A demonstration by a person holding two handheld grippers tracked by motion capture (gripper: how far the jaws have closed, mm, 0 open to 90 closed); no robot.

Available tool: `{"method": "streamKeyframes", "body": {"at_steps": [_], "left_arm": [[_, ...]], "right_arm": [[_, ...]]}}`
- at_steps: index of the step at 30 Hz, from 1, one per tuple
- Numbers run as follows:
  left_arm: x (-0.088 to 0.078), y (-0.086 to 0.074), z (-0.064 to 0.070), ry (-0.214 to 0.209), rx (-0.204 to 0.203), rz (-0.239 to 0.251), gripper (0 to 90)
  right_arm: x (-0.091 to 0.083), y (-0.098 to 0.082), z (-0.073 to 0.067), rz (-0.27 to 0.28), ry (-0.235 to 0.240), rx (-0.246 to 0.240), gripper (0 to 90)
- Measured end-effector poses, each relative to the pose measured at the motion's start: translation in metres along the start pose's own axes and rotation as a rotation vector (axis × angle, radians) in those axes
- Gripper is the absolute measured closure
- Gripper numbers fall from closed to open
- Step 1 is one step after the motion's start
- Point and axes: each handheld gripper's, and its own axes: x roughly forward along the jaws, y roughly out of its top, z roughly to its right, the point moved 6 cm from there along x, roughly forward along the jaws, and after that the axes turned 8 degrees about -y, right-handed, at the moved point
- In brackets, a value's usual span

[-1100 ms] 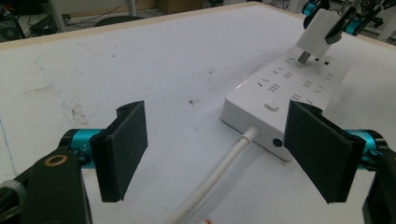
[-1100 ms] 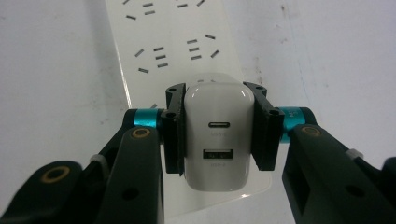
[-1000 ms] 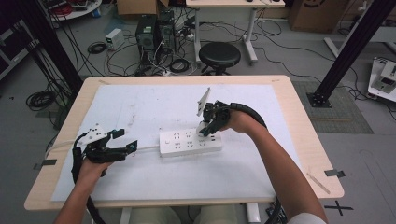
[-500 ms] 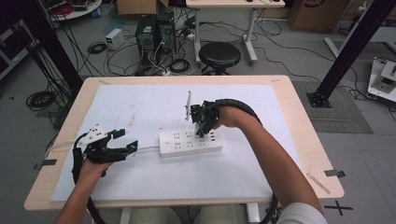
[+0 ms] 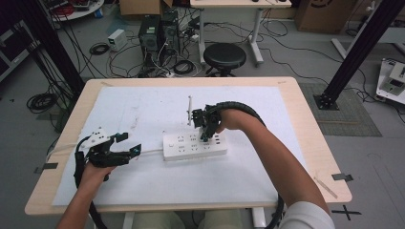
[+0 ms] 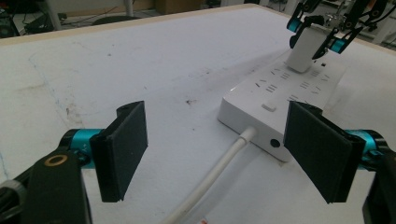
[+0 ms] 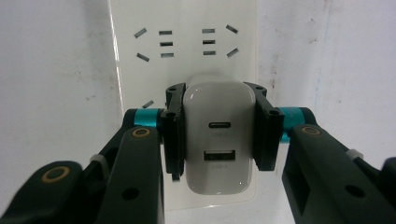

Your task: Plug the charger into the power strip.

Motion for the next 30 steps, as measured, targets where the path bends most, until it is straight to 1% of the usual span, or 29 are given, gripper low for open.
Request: {"method": "streamKeyframes", "body": {"at_steps": [4, 9, 12, 13, 14, 16, 18, 19, 21, 23, 24, 26, 27, 28, 29, 30], "left_arm": [[-0.0003, 0.0027, 0.0010, 0.000, 0.006, 0.002, 21.9], [0.0013, 0.0032, 0.0022, -0.003, 0.006, 0.003, 21.9], [0.0017, 0.0035, 0.0031, -0.003, 0.011, 0.001, 21.9], [0.0014, 0.0037, 0.0037, -0.004, 0.012, 0.000, 21.9], [0.0012, 0.0039, 0.0043, -0.004, 0.011, 0.002, 21.9], [0.0000, 0.0041, 0.0048, -0.007, 0.012, 0.001, 21.9], [0.0004, 0.0039, 0.0053, -0.006, 0.014, 0.001, 21.9], [0.0005, 0.0035, 0.0060, -0.009, 0.012, -0.004, 21.9], [0.0012, 0.0036, 0.0066, -0.010, 0.018, -0.007, 21.9], [0.0018, 0.0036, 0.0075, -0.013, 0.014, -0.006, 21.9], [0.0017, 0.0038, 0.0074, -0.014, 0.014, -0.005, 21.9], [0.0011, 0.0044, 0.0072, -0.012, 0.015, -0.003, 21.9], [0.0012, 0.0046, 0.0072, -0.011, 0.010, 0.000, 21.9], [0.0012, 0.0046, 0.0072, -0.011, 0.010, 0.000, 21.9], [0.0010, 0.0048, 0.0073, -0.010, 0.010, 0.001, 21.9], [0.0010, 0.0049, 0.0079, -0.011, 0.007, 0.002, 21.9]], "right_arm": [[0.0010, 0.0006, 0.0015, -0.007, 0.014, 0.013, 63.7], [0.0020, 0.0021, 0.0011, -0.016, 0.008, 0.009, 63.8], [0.0035, 0.0040, 0.0000, -0.033, 0.015, 0.028, 63.7], [0.0050, 0.0054, 0.0008, -0.038, 0.014, 0.015, 63.8], [0.0054, 0.0055, 0.0014, -0.042, 0.020, 0.017, 63.7], [0.0063, 0.0043, 0.0028, -0.040, 0.038, 0.029, 63.7], [0.0068, 0.0042, 0.0034, -0.036, 0.039, 0.028, 63.7], [0.0068, 0.0035, 0.0026, -0.039, 0.043, 0.042, 63.7], [0.0075, 0.0033, 0.0035, -0.027, 0.046, 0.031, 63.6], [0.0074, 0.0030, 0.0033, -0.025, 0.042, 0.034, 63.5], [0.0076, 0.0029, 0.0030, -0.017, 0.042, 0.026, 63.4], [0.0074, 0.0020, 0.0034, -0.002, 0.039, 0.027, 63.1], [0.0073, 0.0011, 0.0026, 0.008, 0.042, 0.047, 62.8], [0.0073, 0.0011, 0.0026, 0.008, 0.042, 0.047, 62.8], [0.0074, 0.0005, 0.0025, 0.017, 0.041, 0.065, 62.2], [0.0074, -0.0007, 0.0023, 0.028, 0.046, 0.109, 57.2]]}}
